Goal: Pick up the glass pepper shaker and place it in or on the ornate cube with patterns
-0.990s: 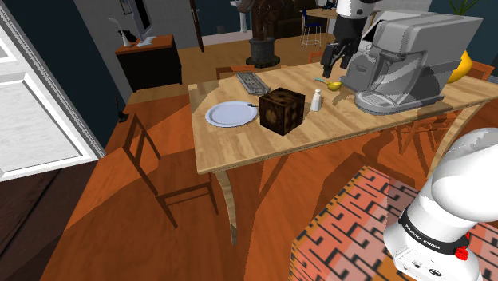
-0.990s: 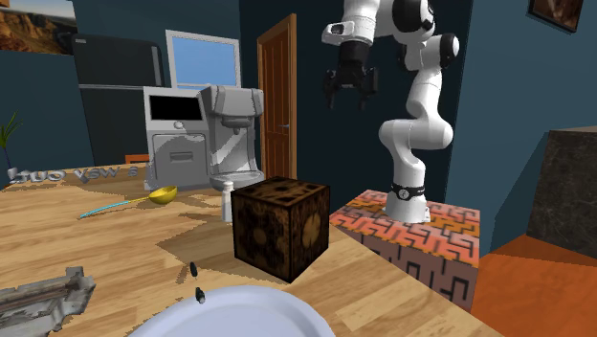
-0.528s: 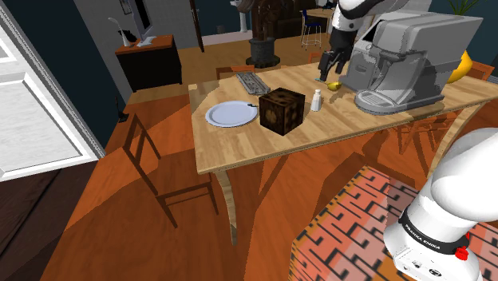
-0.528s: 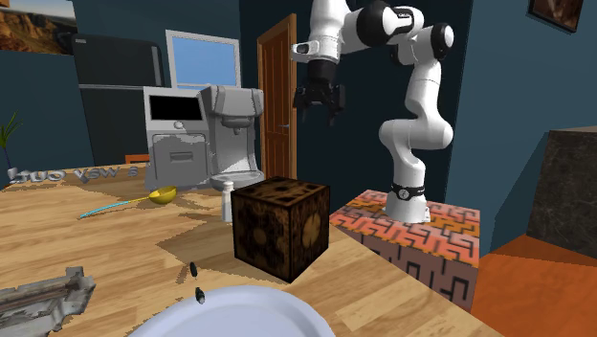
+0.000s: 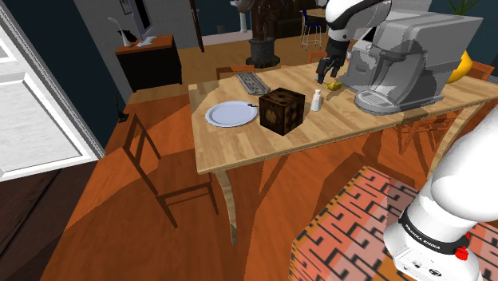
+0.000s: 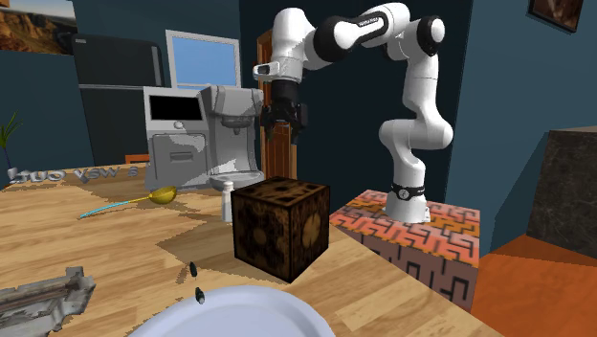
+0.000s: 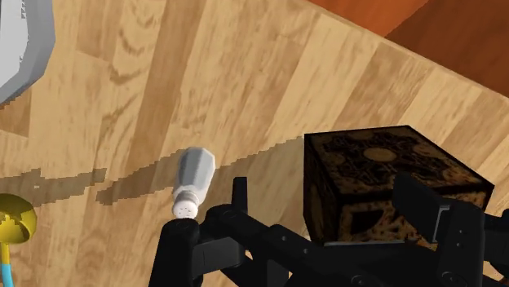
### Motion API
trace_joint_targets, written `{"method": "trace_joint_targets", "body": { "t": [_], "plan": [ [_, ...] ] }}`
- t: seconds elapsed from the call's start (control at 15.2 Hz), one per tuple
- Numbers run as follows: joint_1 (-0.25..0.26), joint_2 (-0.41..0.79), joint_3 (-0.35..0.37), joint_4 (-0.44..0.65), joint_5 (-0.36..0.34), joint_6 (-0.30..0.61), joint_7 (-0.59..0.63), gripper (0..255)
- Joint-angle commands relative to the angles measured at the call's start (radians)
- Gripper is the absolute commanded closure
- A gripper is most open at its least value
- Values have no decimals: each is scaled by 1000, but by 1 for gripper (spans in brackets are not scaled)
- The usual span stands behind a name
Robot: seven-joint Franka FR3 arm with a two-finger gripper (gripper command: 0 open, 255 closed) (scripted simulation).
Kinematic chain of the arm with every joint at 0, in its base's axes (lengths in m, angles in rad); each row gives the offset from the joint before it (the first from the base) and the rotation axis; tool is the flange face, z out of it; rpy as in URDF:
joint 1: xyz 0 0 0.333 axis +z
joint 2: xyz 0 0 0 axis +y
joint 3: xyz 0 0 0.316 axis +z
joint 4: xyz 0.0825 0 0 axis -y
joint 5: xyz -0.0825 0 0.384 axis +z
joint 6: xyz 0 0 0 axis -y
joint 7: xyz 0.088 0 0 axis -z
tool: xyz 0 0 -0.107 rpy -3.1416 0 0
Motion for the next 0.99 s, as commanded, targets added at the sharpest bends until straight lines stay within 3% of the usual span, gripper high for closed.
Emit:
{"method": "trace_joint_targets", "body": {
  "t": [0.0, 0.33, 0.73, 0.92],
  "plan": [
    [-5, 84, -28, 54, 53, 16, -62, 0],
    [-52, 299, -59, 218, 200, 15, -206, 0],
    [-163, 561, -38, 470, 349, -38, -328, 0],
    [-165, 579, -30, 456, 360, -7, -335, 0]
  ]
}}
